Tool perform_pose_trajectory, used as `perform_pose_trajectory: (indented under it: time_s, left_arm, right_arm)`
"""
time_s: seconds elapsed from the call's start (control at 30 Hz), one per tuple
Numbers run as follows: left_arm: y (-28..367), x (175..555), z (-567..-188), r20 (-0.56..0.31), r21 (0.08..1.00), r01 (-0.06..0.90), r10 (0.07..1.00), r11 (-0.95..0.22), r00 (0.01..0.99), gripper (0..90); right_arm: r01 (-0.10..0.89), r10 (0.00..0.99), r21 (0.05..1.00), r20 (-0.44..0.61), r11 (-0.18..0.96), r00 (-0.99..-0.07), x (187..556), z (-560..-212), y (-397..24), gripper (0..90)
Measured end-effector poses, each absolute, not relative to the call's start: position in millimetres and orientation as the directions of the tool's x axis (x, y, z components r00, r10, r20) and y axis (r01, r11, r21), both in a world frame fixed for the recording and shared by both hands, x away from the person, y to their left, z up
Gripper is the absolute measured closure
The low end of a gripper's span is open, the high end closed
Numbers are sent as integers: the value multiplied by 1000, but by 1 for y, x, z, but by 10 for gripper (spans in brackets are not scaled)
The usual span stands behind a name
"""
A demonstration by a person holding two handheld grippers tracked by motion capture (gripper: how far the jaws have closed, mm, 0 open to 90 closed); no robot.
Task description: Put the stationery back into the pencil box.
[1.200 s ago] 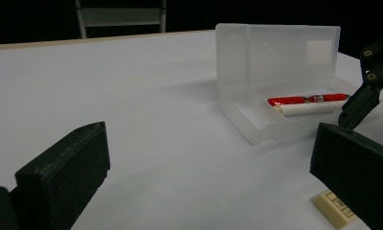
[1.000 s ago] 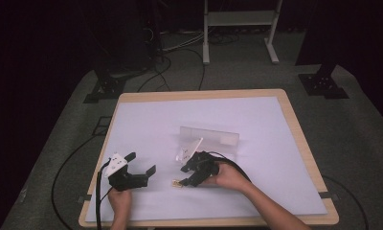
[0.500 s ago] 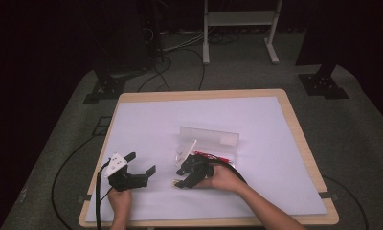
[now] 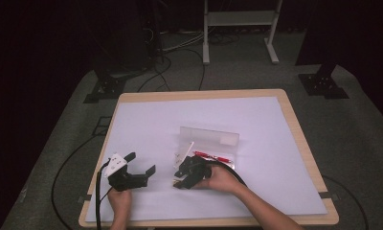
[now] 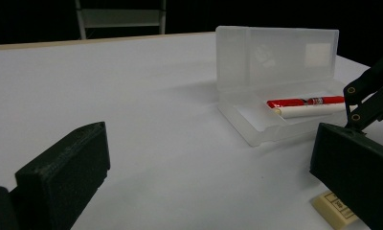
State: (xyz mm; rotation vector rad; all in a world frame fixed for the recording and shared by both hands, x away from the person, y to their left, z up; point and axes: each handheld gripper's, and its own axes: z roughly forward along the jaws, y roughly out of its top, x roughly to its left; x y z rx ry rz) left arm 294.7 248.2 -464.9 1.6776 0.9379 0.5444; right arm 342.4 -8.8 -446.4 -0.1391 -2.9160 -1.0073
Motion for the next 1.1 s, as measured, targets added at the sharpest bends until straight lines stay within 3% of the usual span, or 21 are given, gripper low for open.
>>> perform_pose_trajectory:
  time_s: [1.1]
  left_arm:
    - [248, 295, -465, -106, 946, 308, 806, -98, 583, 0]
  right_arm:
    - [81, 51, 575, 68, 814, -996, 342, -452, -3, 670]
